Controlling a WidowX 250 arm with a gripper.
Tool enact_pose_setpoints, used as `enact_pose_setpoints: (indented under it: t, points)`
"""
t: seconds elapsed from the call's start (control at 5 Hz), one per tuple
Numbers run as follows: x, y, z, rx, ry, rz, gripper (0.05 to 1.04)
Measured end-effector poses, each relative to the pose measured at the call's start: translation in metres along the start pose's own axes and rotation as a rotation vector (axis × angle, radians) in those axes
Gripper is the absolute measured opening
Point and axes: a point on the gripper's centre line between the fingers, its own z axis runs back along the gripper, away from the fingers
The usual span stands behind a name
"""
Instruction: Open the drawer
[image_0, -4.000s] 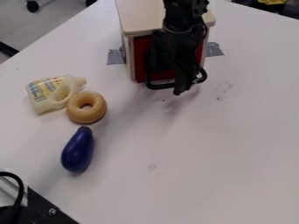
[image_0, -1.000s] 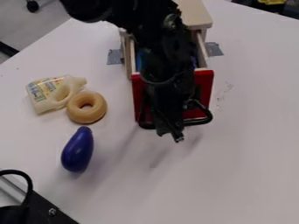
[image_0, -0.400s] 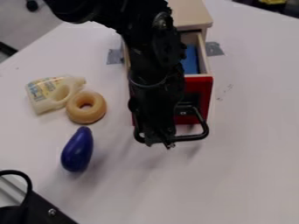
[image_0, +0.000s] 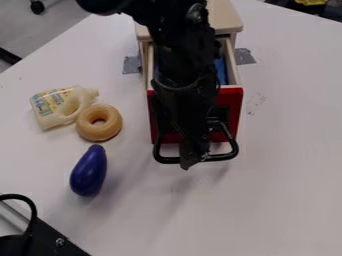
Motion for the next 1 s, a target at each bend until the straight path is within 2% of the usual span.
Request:
enact_pose_setpoints:
  t: [0.4,0.6,0.8,1.0]
  points:
    - [0.008,0.009,0.043,-0.078,0.021,0.126,0.999]
    - [0.009,0.013,0.058,-0.087,0.102,0.181,0.999]
    - [0.005,0.019,0.061,-0.072,0.211,0.214,0.999]
    - [0.007,0.021,0.062,-0.043,0.201,0.208,0.999]
